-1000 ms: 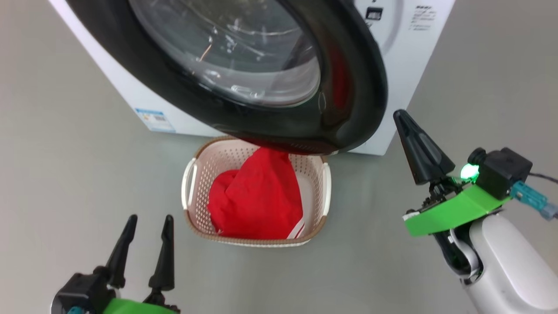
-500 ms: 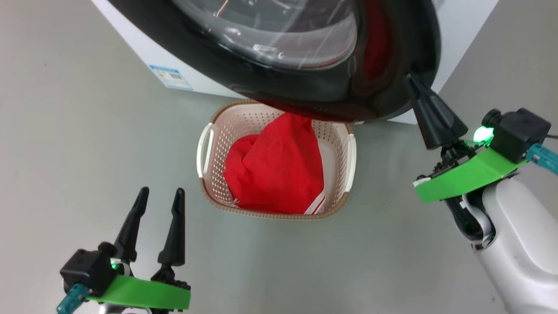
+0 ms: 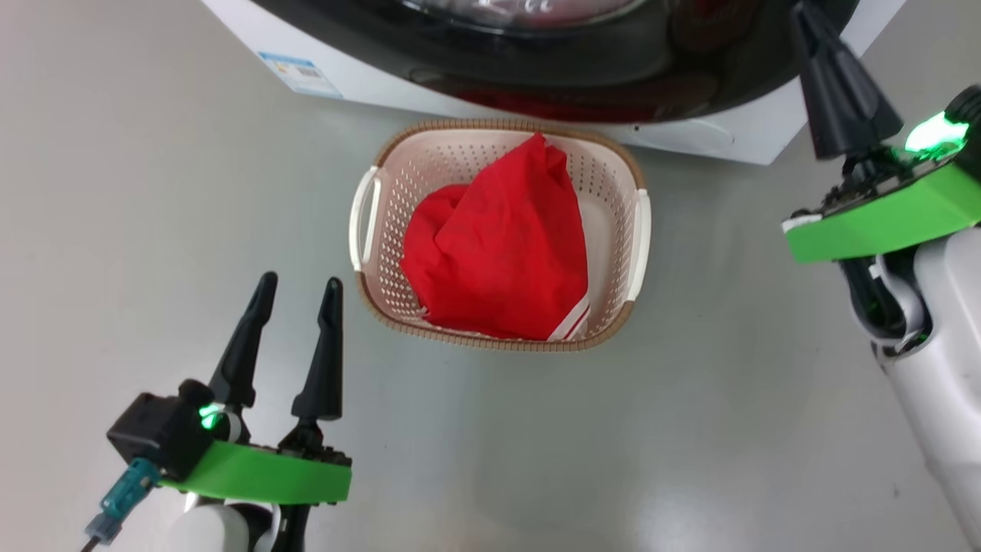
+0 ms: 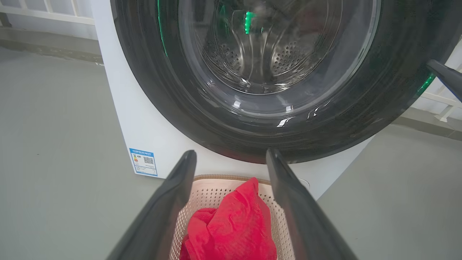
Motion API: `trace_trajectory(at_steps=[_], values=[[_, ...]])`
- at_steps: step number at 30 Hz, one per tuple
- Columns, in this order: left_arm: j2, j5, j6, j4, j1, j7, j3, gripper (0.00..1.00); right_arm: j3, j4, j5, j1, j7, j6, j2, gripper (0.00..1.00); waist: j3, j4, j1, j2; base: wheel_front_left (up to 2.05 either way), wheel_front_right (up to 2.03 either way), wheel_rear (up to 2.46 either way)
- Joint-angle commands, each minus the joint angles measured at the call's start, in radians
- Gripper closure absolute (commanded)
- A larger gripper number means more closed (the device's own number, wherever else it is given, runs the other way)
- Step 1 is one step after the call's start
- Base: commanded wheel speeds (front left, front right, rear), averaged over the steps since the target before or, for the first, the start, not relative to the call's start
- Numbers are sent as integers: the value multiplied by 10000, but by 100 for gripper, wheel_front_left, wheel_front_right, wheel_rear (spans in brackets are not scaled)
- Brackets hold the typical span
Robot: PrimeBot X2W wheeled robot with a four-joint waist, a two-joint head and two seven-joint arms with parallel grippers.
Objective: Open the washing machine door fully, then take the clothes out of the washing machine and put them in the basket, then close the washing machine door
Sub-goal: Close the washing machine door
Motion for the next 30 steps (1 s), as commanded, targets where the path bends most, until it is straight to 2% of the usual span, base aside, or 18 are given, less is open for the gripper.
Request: trace_trajectory(at_steps=[1,16,23,25,28,29,30], values=[[161,-103,30,-302,-184,-118,245,0,-36,-246,106,-263,-61,19,-38,100,349,92,0,0,0,0,0],[160,-138,137,-470,-562,-118,7,0,-689,-179,167,-1353,-61,19,-53,100,872,186,0,0,0,0,0],[160,-40,124,-298,-462,-118,114,0,-125,-212,84,-763,-61,19,24,100,474,28,0,0,0,0,0],[160,25,109,-210,-387,-118,175,0,25,-251,69,-413,-61,19,51,88,267,-41,0,0,0,0,0],[160,162,81,-54,-250,-118,329,0,114,-384,55,170,-61,19,132,51,-74,-174,0,0,0,0,0],[160,221,71,3,-199,-118,388,0,136,-423,40,385,-61,19,159,18,-194,-224,0,0,0,0,0],[160,285,60,62,-147,-118,443,0,158,-469,29,602,-61,19,188,0,-319,-273,0,0,0,0,0]])
